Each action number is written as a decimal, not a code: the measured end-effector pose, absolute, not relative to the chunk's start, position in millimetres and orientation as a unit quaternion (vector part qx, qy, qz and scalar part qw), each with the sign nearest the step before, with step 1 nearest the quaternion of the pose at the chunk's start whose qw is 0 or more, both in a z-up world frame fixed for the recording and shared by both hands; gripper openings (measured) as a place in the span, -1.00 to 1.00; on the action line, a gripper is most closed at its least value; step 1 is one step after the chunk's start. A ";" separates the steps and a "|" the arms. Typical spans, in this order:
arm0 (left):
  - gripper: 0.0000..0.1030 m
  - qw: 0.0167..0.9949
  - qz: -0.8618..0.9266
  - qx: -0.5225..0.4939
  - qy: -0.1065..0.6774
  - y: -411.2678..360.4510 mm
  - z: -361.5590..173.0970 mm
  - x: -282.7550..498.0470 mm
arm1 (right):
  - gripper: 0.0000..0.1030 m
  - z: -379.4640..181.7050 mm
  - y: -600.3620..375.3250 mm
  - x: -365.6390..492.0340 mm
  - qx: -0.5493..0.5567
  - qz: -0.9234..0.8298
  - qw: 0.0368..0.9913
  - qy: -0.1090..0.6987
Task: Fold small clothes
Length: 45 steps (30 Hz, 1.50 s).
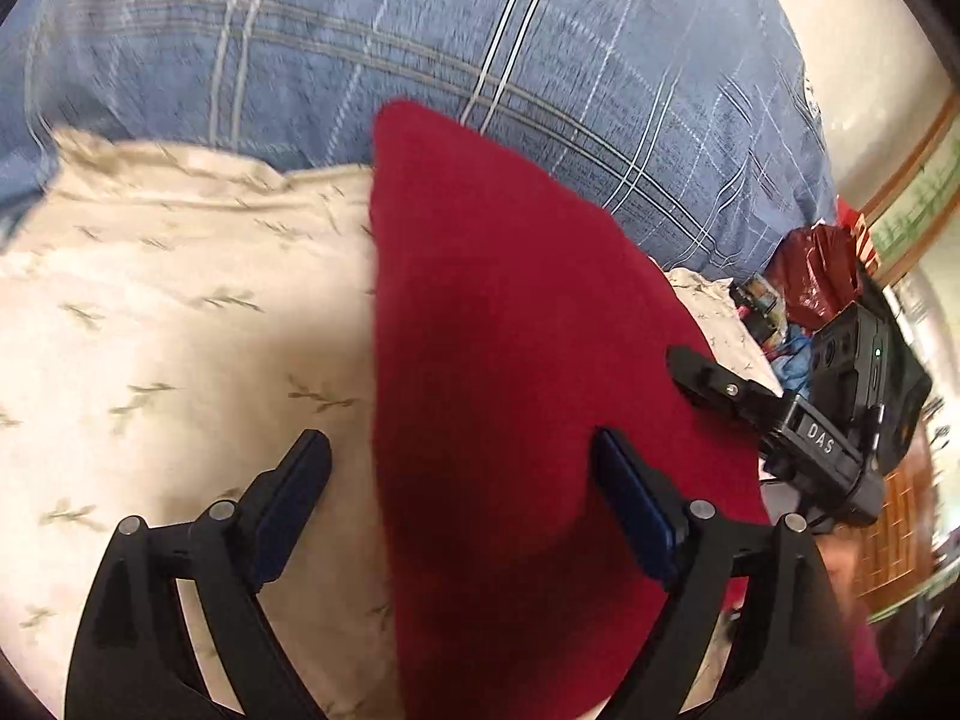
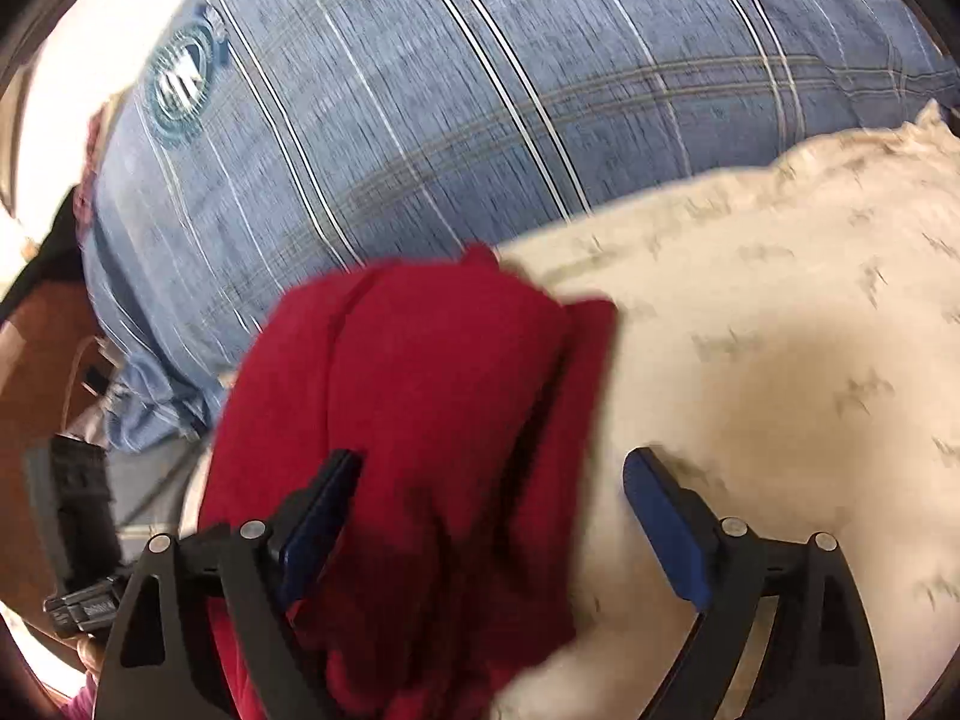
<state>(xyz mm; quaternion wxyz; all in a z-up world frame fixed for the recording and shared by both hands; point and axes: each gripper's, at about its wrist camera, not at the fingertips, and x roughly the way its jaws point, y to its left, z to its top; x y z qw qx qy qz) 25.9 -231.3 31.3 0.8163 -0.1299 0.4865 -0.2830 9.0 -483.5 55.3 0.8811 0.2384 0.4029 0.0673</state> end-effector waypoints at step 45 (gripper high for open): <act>0.55 0.922 -0.111 -0.037 0.368 -137.0 94.5 -125.6 | 0.06 119.3 -301.0 -135.8 0.039 0.098 0.911 0.397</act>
